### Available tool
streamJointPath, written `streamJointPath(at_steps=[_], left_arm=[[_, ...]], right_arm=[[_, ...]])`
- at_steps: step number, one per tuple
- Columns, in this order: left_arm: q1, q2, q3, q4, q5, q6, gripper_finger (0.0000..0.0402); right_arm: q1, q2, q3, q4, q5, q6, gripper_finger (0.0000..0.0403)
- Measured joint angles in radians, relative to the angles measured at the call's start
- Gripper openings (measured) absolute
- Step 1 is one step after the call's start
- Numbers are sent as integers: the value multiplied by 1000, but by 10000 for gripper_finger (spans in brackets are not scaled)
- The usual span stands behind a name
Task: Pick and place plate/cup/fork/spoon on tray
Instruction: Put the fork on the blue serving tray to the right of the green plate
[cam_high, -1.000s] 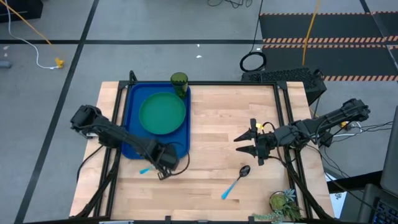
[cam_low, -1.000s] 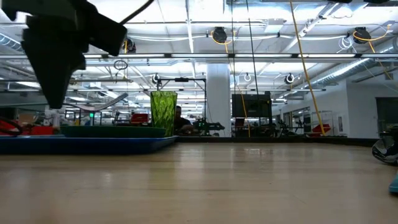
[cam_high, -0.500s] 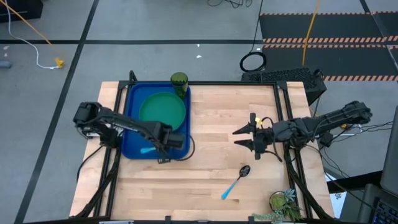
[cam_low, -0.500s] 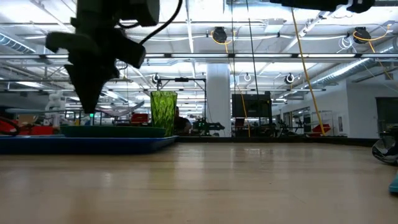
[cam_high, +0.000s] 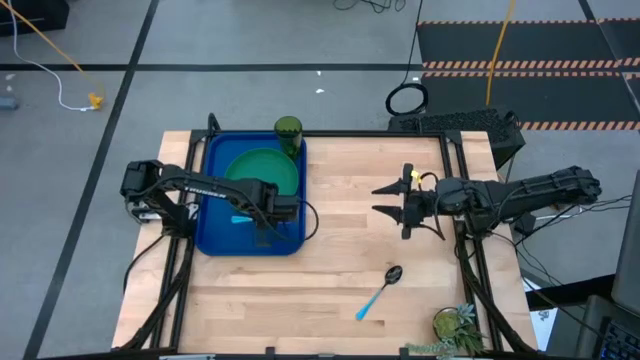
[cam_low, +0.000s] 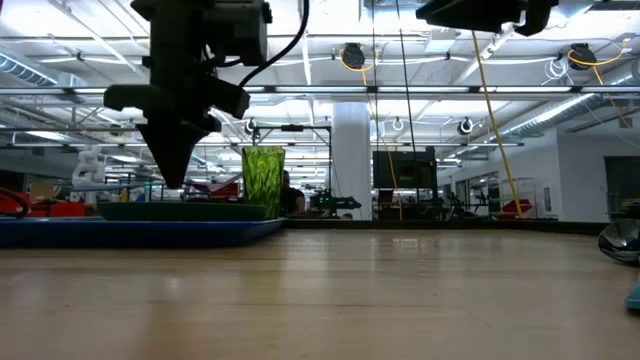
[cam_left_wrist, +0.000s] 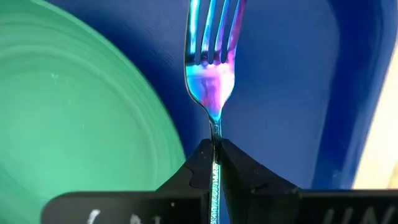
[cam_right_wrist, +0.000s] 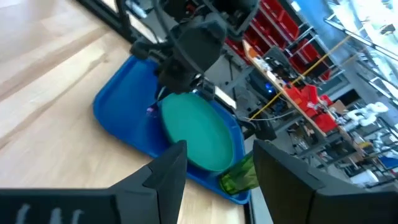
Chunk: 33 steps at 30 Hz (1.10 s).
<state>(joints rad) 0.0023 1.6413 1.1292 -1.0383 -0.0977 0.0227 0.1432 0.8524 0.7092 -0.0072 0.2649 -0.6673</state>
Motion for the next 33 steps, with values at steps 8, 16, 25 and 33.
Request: streamJointPath(at_steps=[8, 16, 25, 33], left_arm=[[6, 0, -39, 39, 0, -6, 19], [-11, 9, -39, 84, 0, 18, 19], [-11, 42, -39, 130, 0, 35, 19], [-10, 80, -40, 106, -10, -33, 19]], right_arm=[[-13, 0, 0, 57, 5, 19, 176], [-13, 0, 0, 144, 52, 11, 176], [-13, 0, 0, 181, 52, -6, 176], [-13, 0, 0, 194, 52, -7, 176]])
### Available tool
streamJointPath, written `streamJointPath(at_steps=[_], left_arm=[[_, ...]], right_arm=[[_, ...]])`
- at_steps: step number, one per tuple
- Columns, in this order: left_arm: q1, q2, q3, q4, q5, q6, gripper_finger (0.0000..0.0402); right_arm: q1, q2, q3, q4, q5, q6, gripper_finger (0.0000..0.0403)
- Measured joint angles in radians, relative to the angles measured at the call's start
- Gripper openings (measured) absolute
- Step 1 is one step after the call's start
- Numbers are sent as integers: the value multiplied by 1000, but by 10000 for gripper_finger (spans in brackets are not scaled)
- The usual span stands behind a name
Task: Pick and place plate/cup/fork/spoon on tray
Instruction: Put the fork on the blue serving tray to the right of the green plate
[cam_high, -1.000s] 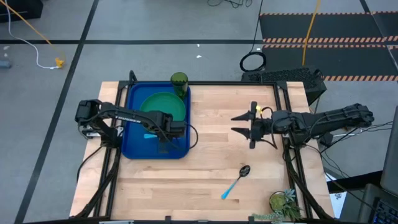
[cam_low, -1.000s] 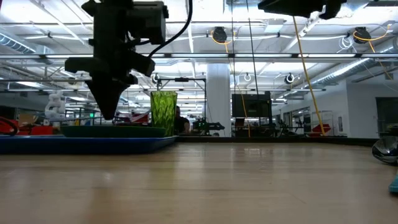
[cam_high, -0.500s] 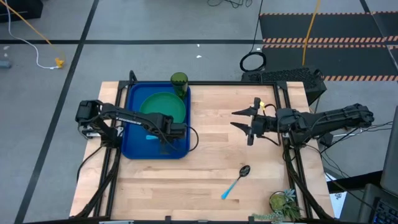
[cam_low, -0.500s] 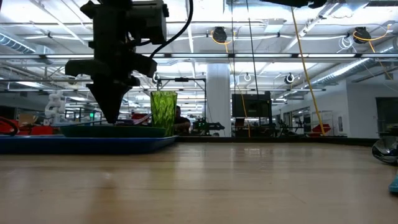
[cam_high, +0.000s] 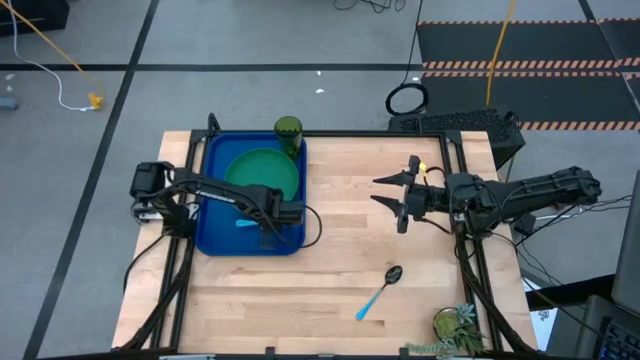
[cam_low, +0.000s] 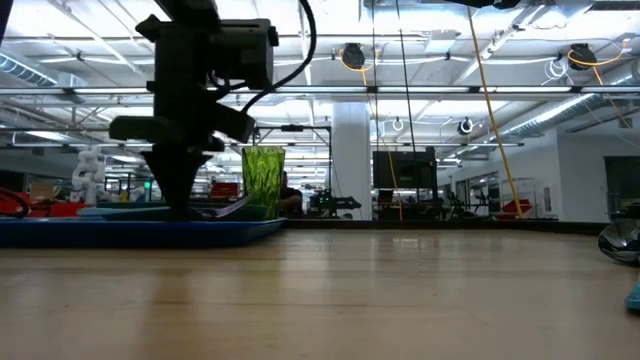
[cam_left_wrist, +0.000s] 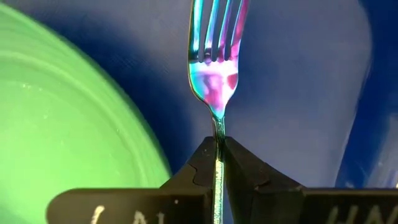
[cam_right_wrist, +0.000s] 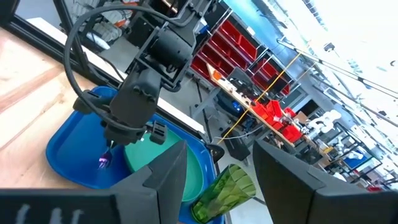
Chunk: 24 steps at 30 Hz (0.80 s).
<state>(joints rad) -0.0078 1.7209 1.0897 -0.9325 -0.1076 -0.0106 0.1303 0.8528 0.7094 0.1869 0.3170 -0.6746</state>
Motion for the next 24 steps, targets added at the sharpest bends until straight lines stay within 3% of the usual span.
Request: streamJointPath(at_steps=[24], left_arm=[[0, 25, -11, 3, -77, 3, 31]], right_arm=[[0, 0, 0, 4, 0, -15, 176]])
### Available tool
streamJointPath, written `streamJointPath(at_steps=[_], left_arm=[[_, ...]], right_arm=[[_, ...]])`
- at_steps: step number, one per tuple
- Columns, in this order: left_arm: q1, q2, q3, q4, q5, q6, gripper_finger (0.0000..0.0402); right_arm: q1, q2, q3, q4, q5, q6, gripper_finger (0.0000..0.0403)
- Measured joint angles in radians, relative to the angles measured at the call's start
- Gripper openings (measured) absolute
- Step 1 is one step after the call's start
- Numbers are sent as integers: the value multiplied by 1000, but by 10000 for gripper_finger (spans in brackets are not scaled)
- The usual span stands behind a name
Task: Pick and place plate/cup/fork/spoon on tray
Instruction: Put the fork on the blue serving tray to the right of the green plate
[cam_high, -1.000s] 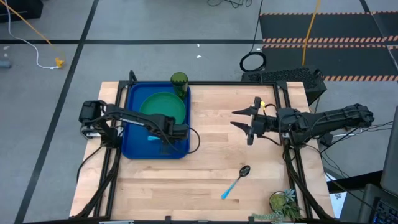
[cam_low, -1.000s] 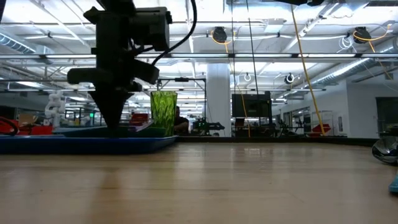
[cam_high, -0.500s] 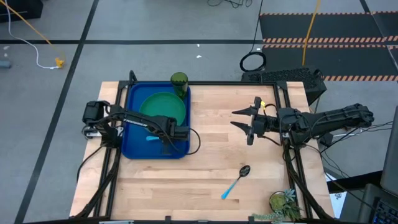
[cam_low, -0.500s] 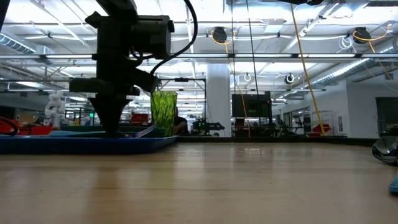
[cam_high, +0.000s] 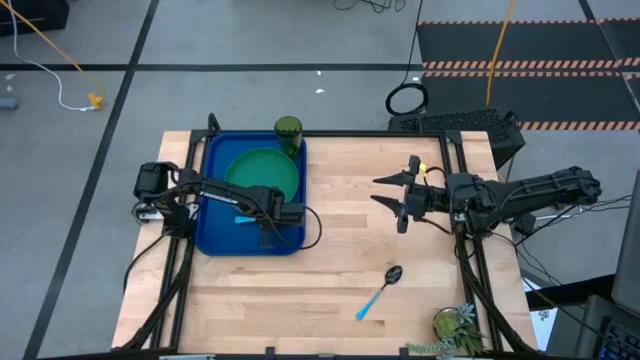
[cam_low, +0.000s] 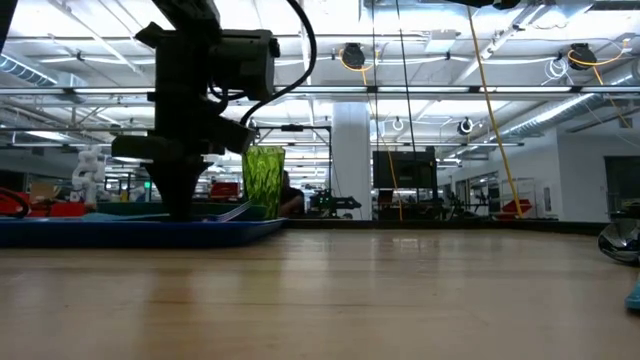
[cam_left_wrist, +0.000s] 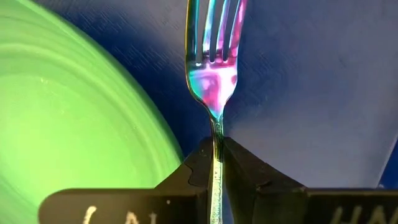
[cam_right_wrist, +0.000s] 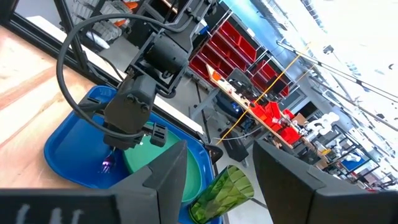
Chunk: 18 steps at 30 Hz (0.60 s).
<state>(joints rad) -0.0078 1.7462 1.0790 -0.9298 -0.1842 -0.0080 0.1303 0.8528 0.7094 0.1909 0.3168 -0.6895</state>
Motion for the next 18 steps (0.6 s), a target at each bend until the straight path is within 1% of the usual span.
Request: streamJointPath(at_steps=[3, 10, 18], left_arm=[[0, 0, -3, 3, -1, 11, 31], [0, 0, -64, 51, -1, 4, 31], [-3, 0, -66, 65, -1, 8, 31]], right_arm=[[0, 0, 0, 0, 0, -3, 176], [0, 0, 0, 0, 0, -3, 176], [0, 0, 0, 1, 0, -7, 176]])
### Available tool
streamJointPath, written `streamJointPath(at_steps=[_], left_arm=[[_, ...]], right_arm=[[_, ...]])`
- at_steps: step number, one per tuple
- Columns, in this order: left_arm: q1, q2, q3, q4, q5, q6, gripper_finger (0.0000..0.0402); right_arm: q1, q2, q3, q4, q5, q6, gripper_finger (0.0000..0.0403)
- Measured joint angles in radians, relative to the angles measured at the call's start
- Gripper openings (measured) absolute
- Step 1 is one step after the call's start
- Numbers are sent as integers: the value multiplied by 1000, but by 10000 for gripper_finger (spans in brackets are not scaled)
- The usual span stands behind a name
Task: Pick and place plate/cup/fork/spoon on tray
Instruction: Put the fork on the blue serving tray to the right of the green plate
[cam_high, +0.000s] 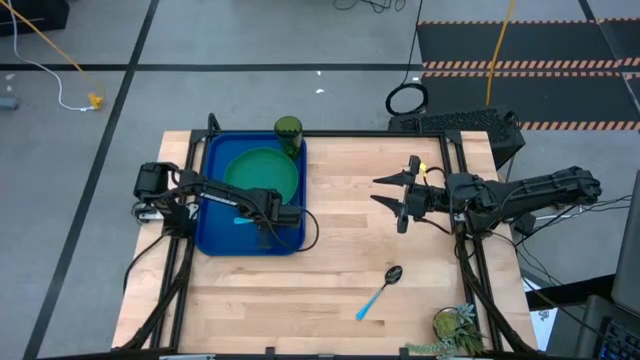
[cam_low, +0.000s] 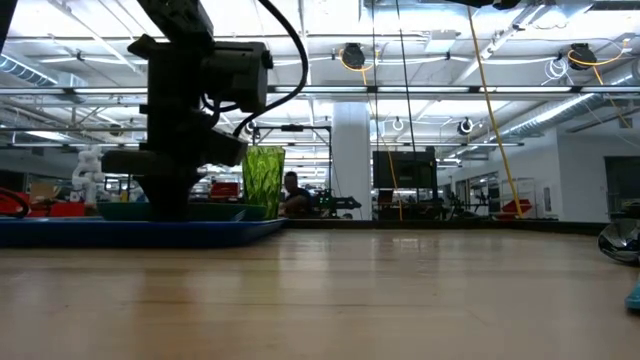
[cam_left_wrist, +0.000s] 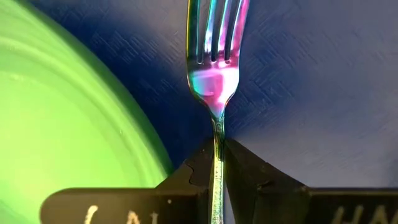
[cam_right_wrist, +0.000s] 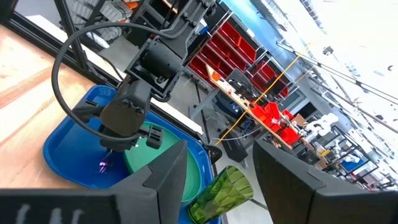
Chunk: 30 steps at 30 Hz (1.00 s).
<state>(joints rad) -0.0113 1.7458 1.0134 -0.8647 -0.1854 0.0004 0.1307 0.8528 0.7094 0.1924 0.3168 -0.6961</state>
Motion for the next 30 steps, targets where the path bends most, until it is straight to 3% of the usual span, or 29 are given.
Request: streamJointPath(at_steps=[30], left_arm=[[0, 0, 0, 10, -27, -6, 31]], right_arm=[[0, 0, 0, 9, 0, 2, 176]])
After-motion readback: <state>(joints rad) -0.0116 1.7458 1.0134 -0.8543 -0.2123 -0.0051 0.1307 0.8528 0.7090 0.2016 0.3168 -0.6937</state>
